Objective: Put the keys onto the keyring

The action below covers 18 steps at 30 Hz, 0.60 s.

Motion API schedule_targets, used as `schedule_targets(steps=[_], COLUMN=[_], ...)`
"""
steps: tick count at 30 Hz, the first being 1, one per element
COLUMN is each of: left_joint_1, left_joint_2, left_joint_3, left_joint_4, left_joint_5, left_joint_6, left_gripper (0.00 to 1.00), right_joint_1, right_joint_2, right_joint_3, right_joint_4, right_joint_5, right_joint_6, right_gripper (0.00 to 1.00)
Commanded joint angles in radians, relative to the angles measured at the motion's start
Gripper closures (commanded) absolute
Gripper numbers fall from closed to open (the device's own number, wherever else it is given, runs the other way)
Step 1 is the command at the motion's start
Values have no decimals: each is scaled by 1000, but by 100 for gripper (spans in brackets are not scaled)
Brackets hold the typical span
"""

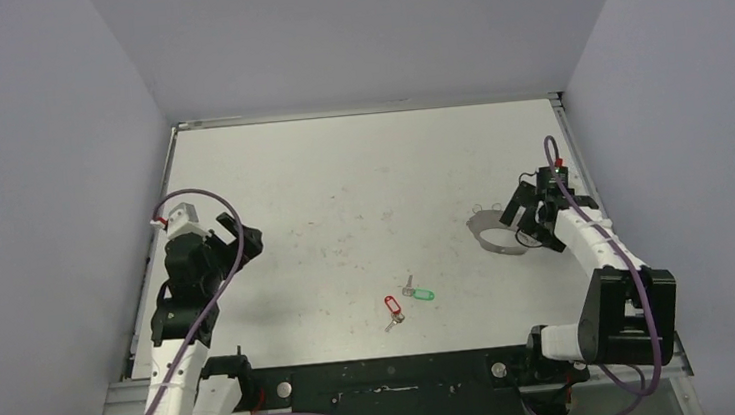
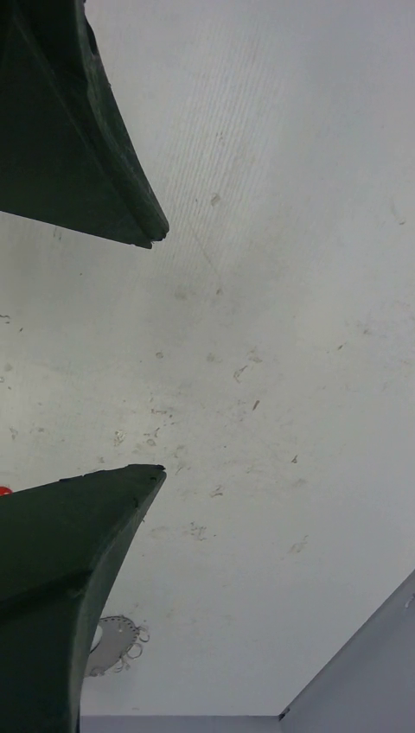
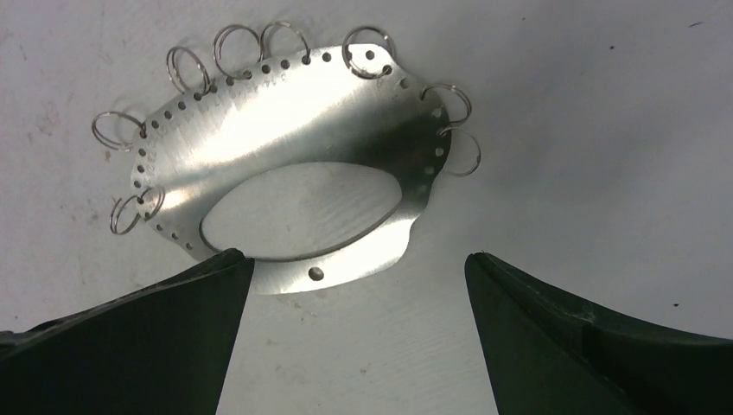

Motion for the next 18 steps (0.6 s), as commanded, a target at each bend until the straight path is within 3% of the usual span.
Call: schedule_targets(steps=[1, 6, 11, 18], left_joint_1=[6, 4, -19, -174], left_joint_2=[66, 182, 263, 352], left_joint_3=[10, 18, 8, 102], left_joint_4=[27, 107, 179, 175], left_joint_5=[166, 280, 361, 171], left_joint_6=[-53, -53, -71, -17], left_gripper=[3, 3, 3, 3], right_joint_1=[7, 11, 66, 185], right_joint_2=[-116, -263, -298, -261], right_joint_3=[-5, -20, -21, 13], right_joint_4=[-23, -29, -28, -70], right_joint_5=[-87, -196, -270, -194], right_joint_6=[-51, -87, -95, -71], right_gripper=[0, 0, 0, 0])
